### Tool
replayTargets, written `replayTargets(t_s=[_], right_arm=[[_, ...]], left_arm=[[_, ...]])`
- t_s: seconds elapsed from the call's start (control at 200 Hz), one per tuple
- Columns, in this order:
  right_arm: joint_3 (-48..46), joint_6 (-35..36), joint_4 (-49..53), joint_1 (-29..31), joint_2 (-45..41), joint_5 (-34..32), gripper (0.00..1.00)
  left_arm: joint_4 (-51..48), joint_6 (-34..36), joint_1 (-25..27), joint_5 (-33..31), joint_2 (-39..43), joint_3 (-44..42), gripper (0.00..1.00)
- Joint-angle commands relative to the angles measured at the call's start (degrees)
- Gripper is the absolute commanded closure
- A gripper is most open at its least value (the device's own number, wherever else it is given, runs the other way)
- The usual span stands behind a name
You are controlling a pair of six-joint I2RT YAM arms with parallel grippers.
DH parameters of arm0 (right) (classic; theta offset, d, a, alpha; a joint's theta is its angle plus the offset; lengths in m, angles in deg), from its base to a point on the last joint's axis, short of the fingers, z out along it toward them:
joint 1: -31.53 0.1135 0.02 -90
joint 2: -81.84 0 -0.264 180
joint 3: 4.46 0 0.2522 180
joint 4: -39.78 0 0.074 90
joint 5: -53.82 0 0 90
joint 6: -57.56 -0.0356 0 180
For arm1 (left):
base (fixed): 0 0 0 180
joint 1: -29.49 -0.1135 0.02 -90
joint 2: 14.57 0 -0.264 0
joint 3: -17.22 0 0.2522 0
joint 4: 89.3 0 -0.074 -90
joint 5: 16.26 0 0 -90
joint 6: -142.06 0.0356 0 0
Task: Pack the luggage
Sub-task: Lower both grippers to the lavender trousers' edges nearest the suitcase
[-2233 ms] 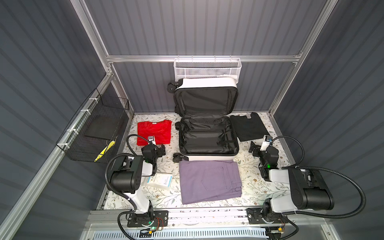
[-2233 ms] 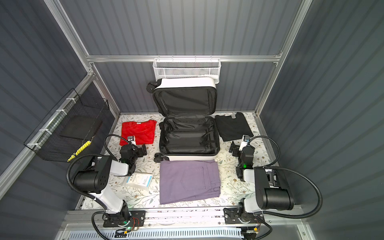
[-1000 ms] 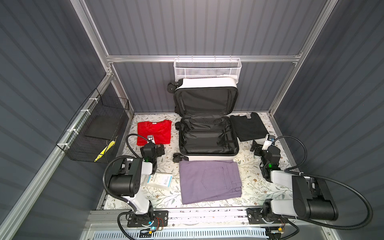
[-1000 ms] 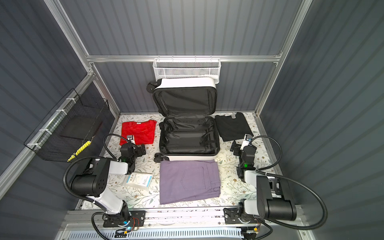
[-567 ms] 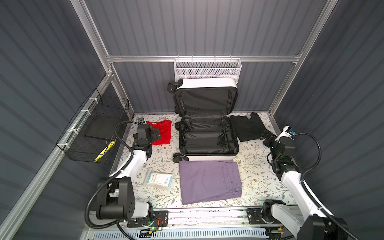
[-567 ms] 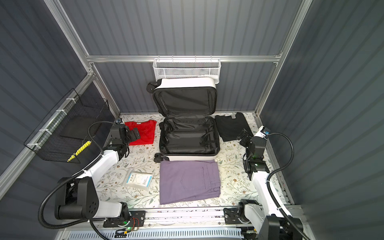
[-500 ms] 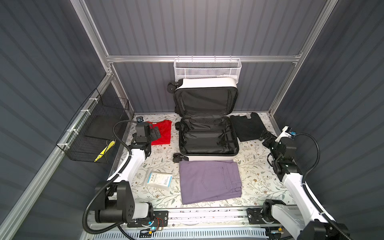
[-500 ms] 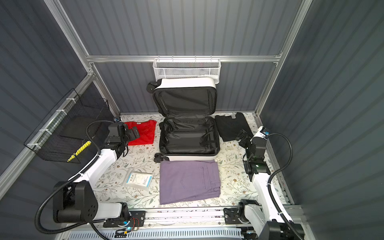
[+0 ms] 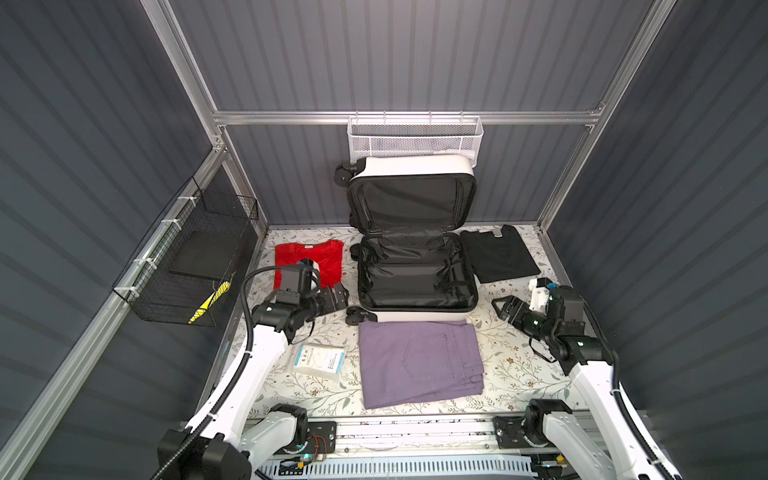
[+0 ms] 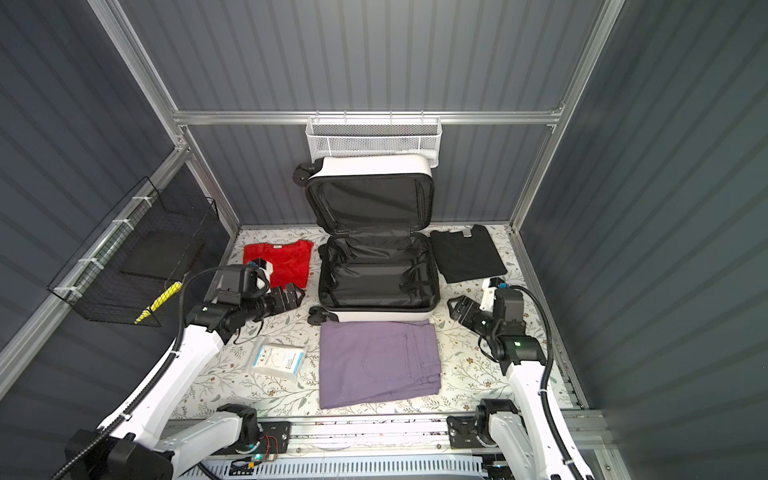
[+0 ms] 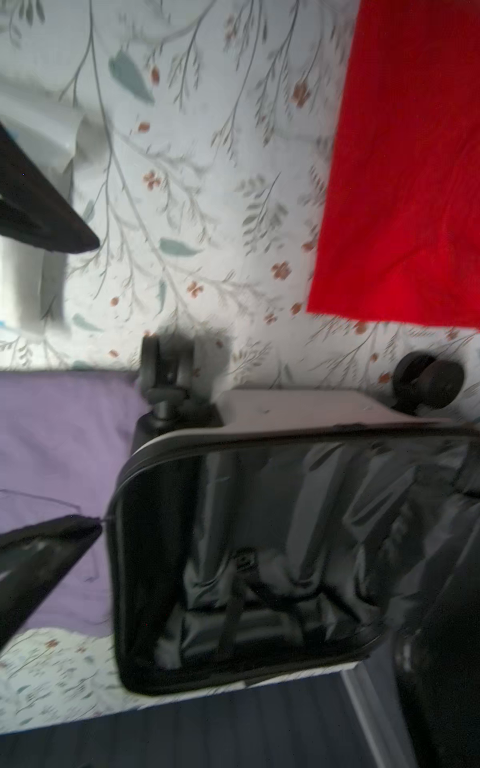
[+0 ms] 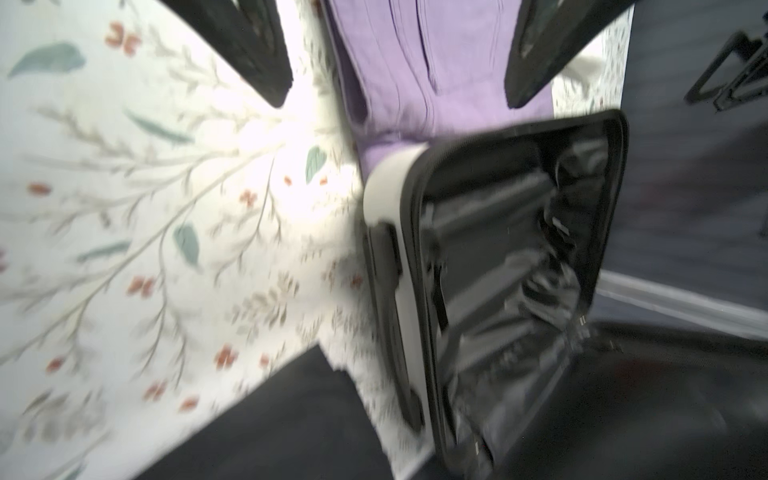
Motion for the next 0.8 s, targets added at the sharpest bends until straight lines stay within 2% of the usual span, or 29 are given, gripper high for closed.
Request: replayTargets(t_s=[0.0, 0.225, 0.285, 0.47, 0.795], right_arm=[[-3.17, -1.43, 6.46, 1.98, -0.99, 1.26, 0.21], [-6.34, -3.23, 4.43, 9.02, 3.57, -1.91, 0.24], [-6.70, -3.31, 3.86, 10.78, 4.87, -4.83, 0.24], [-8.42, -3.60, 1.82, 12.07, 6.37, -5.17, 0.25], [-8.99, -2.53, -1.02, 12.25, 9.16, -4.07, 0.26]], left_arm=[[-4.42, -4.15, 1.09, 4.51, 3.15, -4.18, 0.04], [-4.48, -5.20, 2.41, 7.22, 7.30, -10.76, 0.10], [-3.79, -5.16, 2.79, 7.83, 7.38, -11.81, 0.12], [-0.32, -5.96, 5.01, 8.31, 5.94, -13.65, 0.18], [6.74, -8.08, 14.63, 1.01, -2.81, -13.57, 0.25]])
